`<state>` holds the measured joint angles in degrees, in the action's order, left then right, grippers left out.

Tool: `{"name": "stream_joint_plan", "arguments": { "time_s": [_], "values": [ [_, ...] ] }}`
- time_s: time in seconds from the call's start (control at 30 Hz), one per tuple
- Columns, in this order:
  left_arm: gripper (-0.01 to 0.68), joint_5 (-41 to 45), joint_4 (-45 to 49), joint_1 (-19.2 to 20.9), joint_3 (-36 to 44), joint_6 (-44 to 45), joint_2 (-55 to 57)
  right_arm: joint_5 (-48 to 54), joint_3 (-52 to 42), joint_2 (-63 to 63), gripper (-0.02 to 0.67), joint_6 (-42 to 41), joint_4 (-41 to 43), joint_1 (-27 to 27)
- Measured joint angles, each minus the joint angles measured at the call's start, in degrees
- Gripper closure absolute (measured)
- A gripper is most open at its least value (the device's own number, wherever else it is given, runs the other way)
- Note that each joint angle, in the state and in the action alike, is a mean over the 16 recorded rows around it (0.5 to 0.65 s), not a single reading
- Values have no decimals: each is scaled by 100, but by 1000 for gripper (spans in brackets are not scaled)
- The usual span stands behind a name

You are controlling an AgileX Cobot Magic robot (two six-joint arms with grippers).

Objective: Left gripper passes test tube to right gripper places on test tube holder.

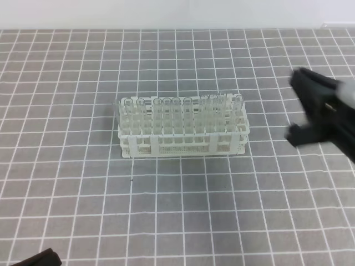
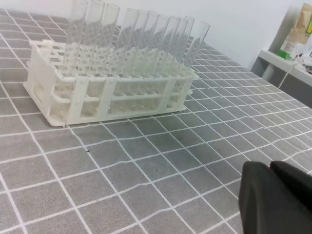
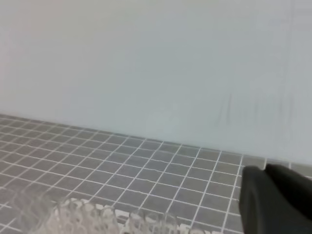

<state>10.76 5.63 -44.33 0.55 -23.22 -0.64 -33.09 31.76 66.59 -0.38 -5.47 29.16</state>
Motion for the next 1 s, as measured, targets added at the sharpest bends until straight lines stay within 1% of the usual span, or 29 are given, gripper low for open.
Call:
{"name": "stream_joint_plan", "arguments": {
  "time_s": [0.07, 0.17, 0.3, 0.43, 0.57, 0.73, 0.87, 1.0],
  "values": [
    [673, -5, -1, 0, -5, 0, 4, 187, -247, -465, 633, 2, -2, 0],
    [673, -11, 0, 0, 0, -1, -4, 404, -605, -1087, 654, 3, -5, 0],
    [673, -11, -1, 0, -5, -1, -4, 531, -1004, -1691, 660, -1, -85, 0],
    [673, -4, -1, 0, -5, 0, -4, 692, -1279, -2081, 662, -71, -369, -12],
    [673, 9, 0, 0, 0, 0, -8, 1043, -1493, -2478, 662, -301, -693, -171],
    [673, 11, 2, 0, 10, 0, -11, 1864, -1770, -3263, 662, -595, -1096, -695],
    [673, 18, 2, 0, 10, 1, -8, 2753, -2041, -4179, 662, -822, -1293, -1300],
    [673, 17, 3, 0, 20, 1, -15, 3606, -2332, -5209, 662, -1000, -1312, -1957]
  ]
}}
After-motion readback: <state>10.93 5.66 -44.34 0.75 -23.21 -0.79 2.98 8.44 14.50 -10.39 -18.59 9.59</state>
